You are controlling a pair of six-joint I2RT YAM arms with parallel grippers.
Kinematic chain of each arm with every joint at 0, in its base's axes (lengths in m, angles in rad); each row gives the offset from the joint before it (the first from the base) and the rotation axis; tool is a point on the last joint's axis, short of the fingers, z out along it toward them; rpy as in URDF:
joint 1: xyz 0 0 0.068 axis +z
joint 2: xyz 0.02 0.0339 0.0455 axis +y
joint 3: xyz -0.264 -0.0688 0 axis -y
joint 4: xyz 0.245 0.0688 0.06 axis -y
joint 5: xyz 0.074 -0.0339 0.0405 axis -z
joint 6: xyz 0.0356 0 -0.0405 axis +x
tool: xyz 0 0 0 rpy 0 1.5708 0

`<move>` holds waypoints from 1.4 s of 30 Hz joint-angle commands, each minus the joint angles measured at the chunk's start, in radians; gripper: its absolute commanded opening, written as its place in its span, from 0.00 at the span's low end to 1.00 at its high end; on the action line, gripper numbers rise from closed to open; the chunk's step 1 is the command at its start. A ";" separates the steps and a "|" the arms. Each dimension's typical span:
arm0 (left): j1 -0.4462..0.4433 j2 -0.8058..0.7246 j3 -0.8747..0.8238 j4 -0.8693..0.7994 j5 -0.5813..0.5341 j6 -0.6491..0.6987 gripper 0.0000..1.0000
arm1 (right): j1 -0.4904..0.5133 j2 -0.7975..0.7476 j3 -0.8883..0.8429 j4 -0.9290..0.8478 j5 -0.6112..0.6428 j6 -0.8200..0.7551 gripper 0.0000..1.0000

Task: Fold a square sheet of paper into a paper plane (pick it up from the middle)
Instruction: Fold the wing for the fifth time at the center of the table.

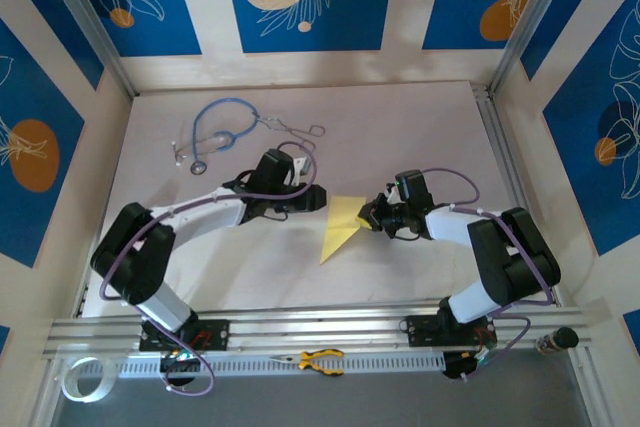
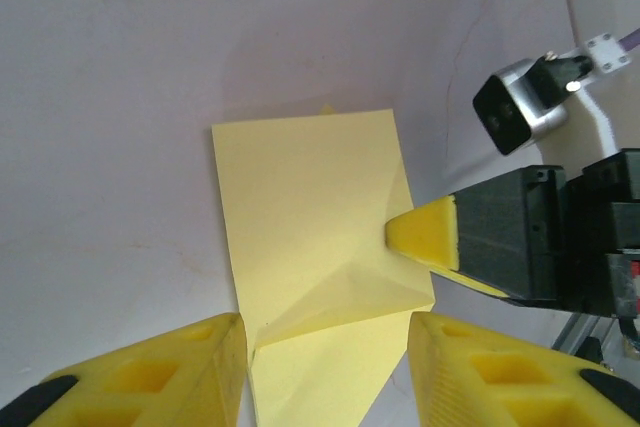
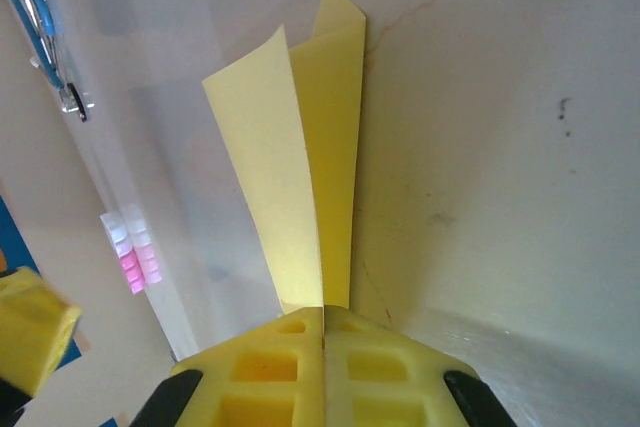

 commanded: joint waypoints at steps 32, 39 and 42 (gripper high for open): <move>-0.023 -0.172 -0.250 0.391 -0.003 0.132 0.75 | 0.084 -0.066 -0.026 -0.022 0.125 0.206 0.00; -0.202 -0.123 -0.174 0.178 -0.220 0.326 0.54 | 0.085 -0.080 -0.027 -0.023 0.130 0.239 0.00; -0.274 -0.120 -0.177 0.175 -0.321 0.357 0.50 | 0.088 -0.077 -0.016 -0.034 0.129 0.238 0.00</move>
